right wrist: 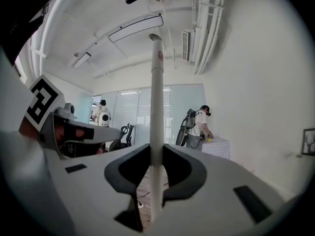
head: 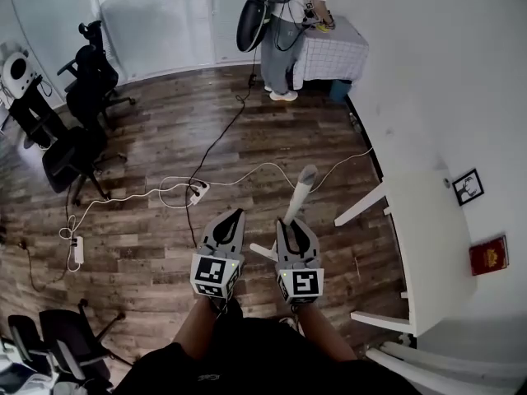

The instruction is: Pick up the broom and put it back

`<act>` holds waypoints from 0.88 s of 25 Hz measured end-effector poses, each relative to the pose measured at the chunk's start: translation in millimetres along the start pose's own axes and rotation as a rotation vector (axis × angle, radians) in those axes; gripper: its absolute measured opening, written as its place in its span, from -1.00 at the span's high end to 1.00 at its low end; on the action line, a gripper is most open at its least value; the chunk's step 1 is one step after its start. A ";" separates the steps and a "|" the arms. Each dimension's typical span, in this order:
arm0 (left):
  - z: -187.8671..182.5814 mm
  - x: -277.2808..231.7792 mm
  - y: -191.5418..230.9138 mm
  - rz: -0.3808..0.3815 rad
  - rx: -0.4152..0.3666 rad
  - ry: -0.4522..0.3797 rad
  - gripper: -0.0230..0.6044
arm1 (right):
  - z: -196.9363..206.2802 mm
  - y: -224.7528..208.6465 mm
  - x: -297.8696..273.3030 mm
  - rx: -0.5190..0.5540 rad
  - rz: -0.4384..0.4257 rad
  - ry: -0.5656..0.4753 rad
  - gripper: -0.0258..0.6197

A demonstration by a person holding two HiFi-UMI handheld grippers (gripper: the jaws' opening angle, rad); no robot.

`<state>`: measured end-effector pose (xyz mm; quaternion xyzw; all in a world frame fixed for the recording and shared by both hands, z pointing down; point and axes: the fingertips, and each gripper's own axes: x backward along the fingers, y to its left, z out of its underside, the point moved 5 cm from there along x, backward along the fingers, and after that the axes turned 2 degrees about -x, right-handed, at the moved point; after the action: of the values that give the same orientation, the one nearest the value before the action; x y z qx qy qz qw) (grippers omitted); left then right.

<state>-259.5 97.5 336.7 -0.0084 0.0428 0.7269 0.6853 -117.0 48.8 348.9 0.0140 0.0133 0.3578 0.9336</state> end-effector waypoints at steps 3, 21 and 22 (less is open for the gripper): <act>-5.8 -4.1 53.8 0.017 -0.015 0.006 0.93 | -1.0 22.7 -41.7 -0.003 0.048 0.004 0.62; 36.4 -131.2 102.9 0.300 0.037 0.112 0.93 | 58.2 -48.0 -133.5 -0.183 0.371 -0.003 0.63; 40.6 -143.0 98.7 0.312 0.035 0.126 0.93 | 64.2 -58.1 -134.3 -0.194 0.386 -0.003 0.63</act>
<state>-347.3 -47.5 392.3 -0.0352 0.0989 0.8216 0.5603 -175.8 -85.2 412.9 -0.0731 -0.0257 0.5296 0.8447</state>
